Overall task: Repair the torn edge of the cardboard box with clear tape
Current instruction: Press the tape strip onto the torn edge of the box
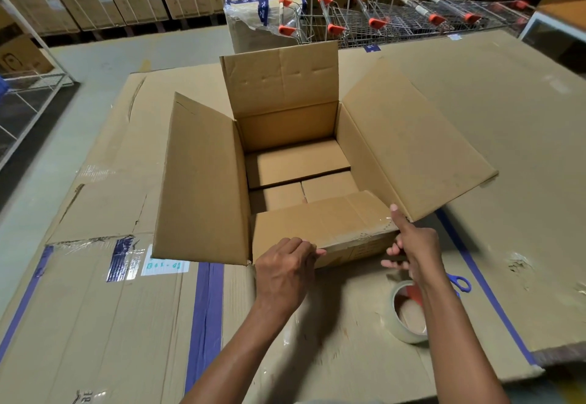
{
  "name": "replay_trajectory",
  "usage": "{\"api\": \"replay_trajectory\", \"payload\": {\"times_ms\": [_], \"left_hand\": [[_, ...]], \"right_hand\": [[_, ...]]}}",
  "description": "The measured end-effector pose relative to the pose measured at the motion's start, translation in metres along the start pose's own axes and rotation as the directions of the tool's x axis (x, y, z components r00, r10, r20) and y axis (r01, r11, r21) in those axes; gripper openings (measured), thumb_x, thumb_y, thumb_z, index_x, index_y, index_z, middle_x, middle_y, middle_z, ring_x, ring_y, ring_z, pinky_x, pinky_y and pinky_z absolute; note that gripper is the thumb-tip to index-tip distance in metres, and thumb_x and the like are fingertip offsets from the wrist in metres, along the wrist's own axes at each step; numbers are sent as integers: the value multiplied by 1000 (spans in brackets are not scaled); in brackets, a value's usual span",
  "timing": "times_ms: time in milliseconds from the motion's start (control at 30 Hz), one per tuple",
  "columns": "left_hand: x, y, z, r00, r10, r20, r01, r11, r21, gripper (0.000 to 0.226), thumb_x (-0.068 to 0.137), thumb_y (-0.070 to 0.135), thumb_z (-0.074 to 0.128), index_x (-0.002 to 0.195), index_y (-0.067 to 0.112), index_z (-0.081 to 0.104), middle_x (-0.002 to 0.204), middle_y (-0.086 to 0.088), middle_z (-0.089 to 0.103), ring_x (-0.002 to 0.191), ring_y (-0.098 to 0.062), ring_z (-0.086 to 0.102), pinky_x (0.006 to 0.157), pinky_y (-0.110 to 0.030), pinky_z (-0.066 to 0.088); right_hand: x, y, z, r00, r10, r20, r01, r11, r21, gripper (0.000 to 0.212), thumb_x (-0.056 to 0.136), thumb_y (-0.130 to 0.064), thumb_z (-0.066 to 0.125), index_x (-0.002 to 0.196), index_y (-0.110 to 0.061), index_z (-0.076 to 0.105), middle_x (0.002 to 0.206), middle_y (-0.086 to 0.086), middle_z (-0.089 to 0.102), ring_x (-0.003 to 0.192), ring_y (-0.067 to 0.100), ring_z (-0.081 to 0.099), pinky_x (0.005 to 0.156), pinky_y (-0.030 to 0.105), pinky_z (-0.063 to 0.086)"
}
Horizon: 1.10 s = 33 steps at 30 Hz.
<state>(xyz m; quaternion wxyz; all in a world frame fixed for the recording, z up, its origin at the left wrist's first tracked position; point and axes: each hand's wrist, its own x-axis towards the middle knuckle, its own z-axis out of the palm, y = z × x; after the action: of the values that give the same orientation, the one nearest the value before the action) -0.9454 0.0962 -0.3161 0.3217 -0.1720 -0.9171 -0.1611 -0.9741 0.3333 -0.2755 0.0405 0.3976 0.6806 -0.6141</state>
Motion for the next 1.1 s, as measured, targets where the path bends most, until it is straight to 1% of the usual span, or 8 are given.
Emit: {"api": "replay_trajectory", "payload": {"times_ms": [67, 167, 300, 400, 567, 667, 933, 1100], "left_hand": [[0, 0, 0, 1000, -13, 5, 13, 1000, -9, 30, 98, 41, 68, 75, 22, 70, 70, 8, 65, 60, -11, 60, 45, -28, 45], [0, 0, -1, 999, -30, 12, 31, 999, -17, 28, 97, 40, 71, 75, 22, 70, 70, 8, 65, 60, -10, 60, 46, -27, 44], [1, 0, -2, 999, -31, 5, 31, 999, -16, 25, 92, 38, 78, 75, 22, 71, 70, 8, 66, 61, -10, 60, 47, -25, 42], [-1, -1, -1, 999, -28, -25, 27, 998, -52, 25, 92, 37, 79, 76, 20, 72, 71, 7, 68, 60, -12, 59, 48, -27, 42], [2, -11, 3, 996, 9, -94, -23, 988, -150, 25, 86, 36, 85, 75, 17, 73, 70, 5, 68, 58, -15, 56, 50, -33, 45], [6, -15, 6, 995, 29, -94, -46, 982, -184, 26, 83, 34, 88, 73, 16, 73, 68, 4, 66, 57, -17, 54, 48, -36, 44], [8, -16, 6, 997, 31, -77, -47, 977, -210, 25, 80, 32, 88, 70, 17, 71, 66, 5, 63, 60, -17, 51, 47, -36, 41], [8, -19, 8, 997, -13, -72, -7, 961, -275, 21, 74, 27, 90, 69, 18, 72, 65, 7, 63, 62, -14, 50, 47, -35, 41]], "right_hand": [[2, -1, 0, 999, 7, 41, -9, 999, 52, 50, 93, -50, 68, 75, -5, 59, 62, 11, 56, 59, 20, 59, 61, 46, 63], [4, -2, -5, 986, 40, 164, -75, 973, 216, 33, 100, -31, 64, 77, -8, 56, 59, 8, 55, 61, 22, 60, 81, 58, 60], [4, -5, -20, 920, 75, 385, -190, 944, 270, 39, 104, -25, 54, 66, -15, 51, 65, 10, 61, 78, 25, 64, 95, 68, 49], [6, -7, -27, 906, 97, 412, -179, 970, 163, 38, 102, -29, 53, 66, -17, 54, 72, 9, 65, 85, 24, 65, 91, 69, 52], [5, -5, -14, 999, -20, 49, 22, 999, -44, 35, 89, -39, 75, 91, -4, 69, 78, 10, 65, 69, 22, 68, 65, 44, 65], [2, -2, -2, 993, -107, -51, 97, 981, -167, 49, 91, -48, 72, 91, 1, 69, 72, 13, 69, 56, 24, 72, 62, 45, 65], [-5, -5, -2, 994, -105, -19, 99, 974, -204, 56, 100, -48, 59, 83, 5, 66, 68, 18, 68, 49, 25, 67, 40, 29, 55], [-3, -9, -7, 993, 14, 116, -11, 1000, -25, 46, 107, -33, 51, 89, 9, 60, 73, 25, 62, 64, 35, 69, 41, 36, 59]]}}
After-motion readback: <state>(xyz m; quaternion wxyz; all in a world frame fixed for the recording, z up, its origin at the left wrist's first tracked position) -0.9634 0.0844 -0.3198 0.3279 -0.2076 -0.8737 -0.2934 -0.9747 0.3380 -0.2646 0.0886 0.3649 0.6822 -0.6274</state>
